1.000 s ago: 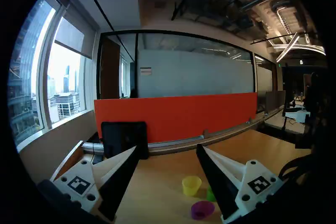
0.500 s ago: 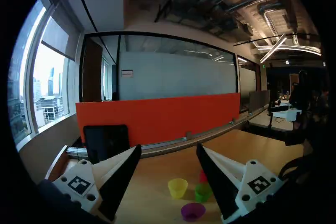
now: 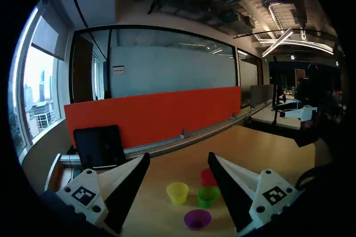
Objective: Pour water
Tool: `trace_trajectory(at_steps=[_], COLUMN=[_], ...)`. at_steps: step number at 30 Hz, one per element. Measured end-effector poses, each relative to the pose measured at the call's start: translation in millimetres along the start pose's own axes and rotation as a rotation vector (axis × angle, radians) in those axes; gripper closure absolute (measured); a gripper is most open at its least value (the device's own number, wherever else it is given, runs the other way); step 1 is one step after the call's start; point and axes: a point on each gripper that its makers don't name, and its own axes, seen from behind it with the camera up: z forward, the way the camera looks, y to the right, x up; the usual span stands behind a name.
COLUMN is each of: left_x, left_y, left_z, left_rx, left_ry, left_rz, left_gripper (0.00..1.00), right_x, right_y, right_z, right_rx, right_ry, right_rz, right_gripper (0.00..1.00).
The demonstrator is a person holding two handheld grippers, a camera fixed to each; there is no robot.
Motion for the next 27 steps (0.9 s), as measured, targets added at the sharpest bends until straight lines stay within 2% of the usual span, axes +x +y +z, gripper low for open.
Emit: trace_trajectory(at_steps=[7, 17, 27], left_x=[-18, -49, -80], left_y=[12.5, 27.1, 43.3], left_z=[12.5, 31.7, 47.0], left_rx=[-0.063, -0.135, -0.205], left_ry=[-0.046, -0.138, -0.221], left_rz=[0.006, 0.056, 0.083], left_gripper=[0.03, 0.03, 0.03], right_x=[-13, -42, -75], right_y=[-15, -37, -46], right_z=[4.0, 8.9, 11.3], right_rx=[0.06, 0.15, 0.206], right_ry=[-0.033, -0.104, -0.184], right_rz=[-0.025, -0.066, -0.095], right_gripper=[0.0, 0.0, 0.0])
